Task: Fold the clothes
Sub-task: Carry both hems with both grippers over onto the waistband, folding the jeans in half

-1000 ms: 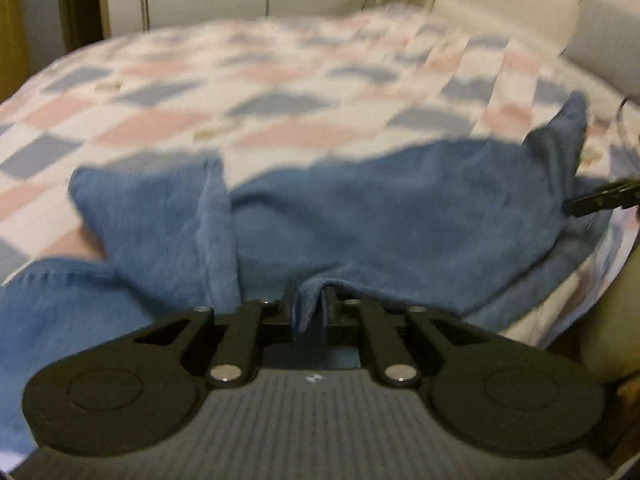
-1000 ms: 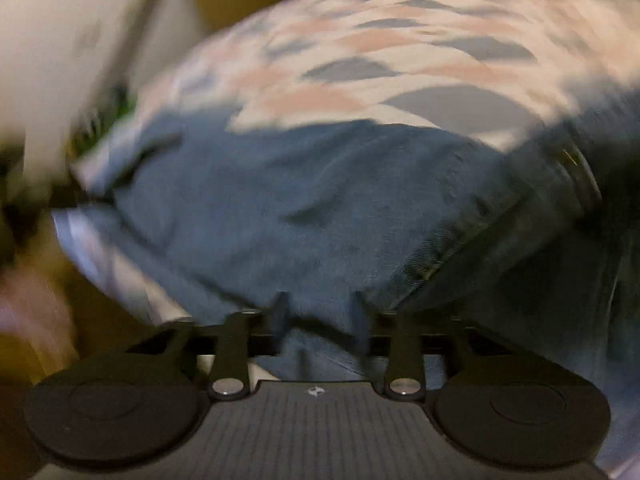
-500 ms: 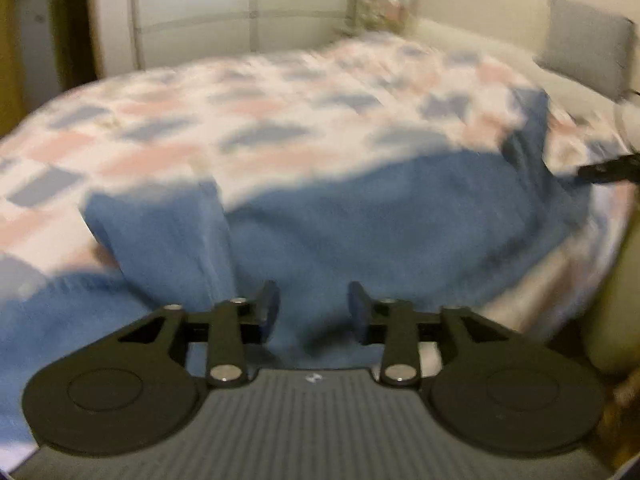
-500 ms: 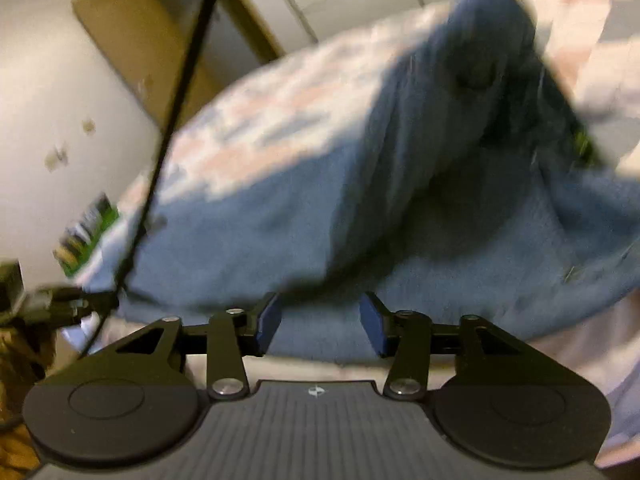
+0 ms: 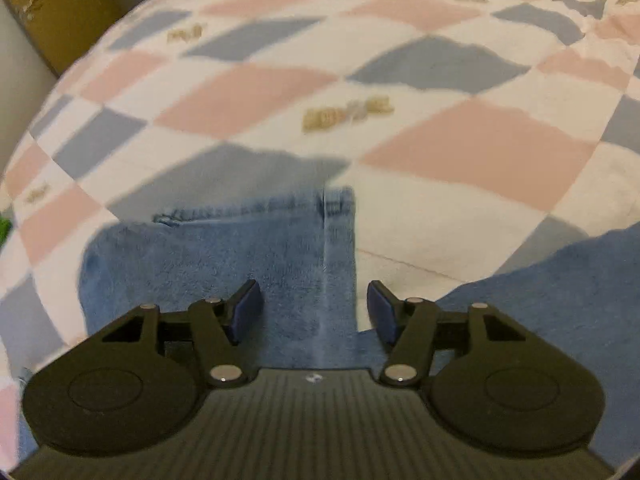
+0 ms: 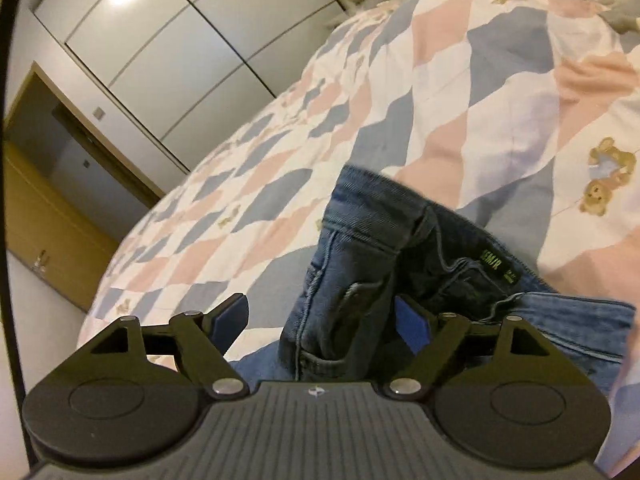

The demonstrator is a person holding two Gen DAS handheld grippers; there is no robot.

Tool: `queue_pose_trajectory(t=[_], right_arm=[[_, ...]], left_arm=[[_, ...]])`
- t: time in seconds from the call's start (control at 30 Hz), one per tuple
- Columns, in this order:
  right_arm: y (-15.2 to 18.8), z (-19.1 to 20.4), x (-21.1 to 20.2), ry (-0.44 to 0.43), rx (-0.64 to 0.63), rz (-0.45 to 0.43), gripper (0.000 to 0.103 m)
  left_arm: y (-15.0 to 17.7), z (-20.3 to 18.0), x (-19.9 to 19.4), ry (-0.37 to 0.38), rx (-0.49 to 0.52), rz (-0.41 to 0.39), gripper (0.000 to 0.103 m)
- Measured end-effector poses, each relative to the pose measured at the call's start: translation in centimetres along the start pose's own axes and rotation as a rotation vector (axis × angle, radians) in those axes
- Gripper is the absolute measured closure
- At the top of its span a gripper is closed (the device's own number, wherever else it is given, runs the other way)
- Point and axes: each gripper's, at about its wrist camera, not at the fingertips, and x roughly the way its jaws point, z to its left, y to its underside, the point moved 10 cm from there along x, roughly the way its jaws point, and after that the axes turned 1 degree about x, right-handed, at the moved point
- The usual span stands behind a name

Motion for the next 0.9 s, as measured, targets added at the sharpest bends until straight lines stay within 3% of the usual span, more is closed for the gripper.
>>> queue_pose_trajectory(t=[0.07,0.1,0.13,0.17,0.2,0.3,0.47,0.53,0.67,0.77,0.8,0.83,0.9], right_arm=[[0.5,-0.2,1.3,0.029,-0.012,0.021,0.024],[0.7,-0.6,1.7,0.039,-0.007,0.022,0.037],[0.9,-1.1,2.0,0.046,0.000,0.021,0.049],[1.1,-1.5,2.3,0.054,0.007,0.020,0.078],[1.1,-1.7,2.0,0.046,0.021,0.011,0.085],[0.8,-2.4,-0.1,0.022,0.047,-0.037,0.090],[0.3,-4.5,-4.9,-0.015,0.135,-0.093,0.092],[0.8,-5.6,-6.3,-0.001,0.164,-0.102,0.092],[4.3,-9.3,-5.3,0.058,0.241,-0.024,0.085],[6.3,-11.6,-4.2,0.089,0.307,0.008,0.066],[6.6,-11.9,-4.2,0.087,0.324,0.004,0.064],[6.6,-11.8,-4.4,0.078,0.327,-0.009,0.062],[6.1,-11.5,-4.8,0.068,0.306,-0.034,0.054]], left_arm=[[0.5,0.4,-0.2,0.035,-0.025,-0.037,0.074],[0.5,0.8,-0.6,0.067,-0.052,-0.059,0.093],[0.5,1.6,-1.4,0.109,-0.107,-0.090,0.093],[0.4,2.8,-2.4,0.144,-0.174,-0.133,0.094],[0.5,4.2,-3.6,0.175,-0.238,-0.179,0.094],[2.2,10.2,-9.1,0.221,-0.445,-0.327,0.094],[10.7,21.2,-17.0,0.142,-0.732,-0.481,0.096],[15.2,23.7,-16.3,0.166,-0.854,-0.452,0.094],[23.3,24.4,-10.3,0.355,-1.158,-0.327,0.094],[25.3,24.2,-9.2,0.492,-1.322,-0.373,0.092],[25.2,24.3,-9.1,0.497,-1.333,-0.384,0.082],[25.1,24.5,-9.0,0.499,-1.342,-0.395,0.078],[24.5,25.0,-8.7,0.468,-1.332,-0.408,0.078]])
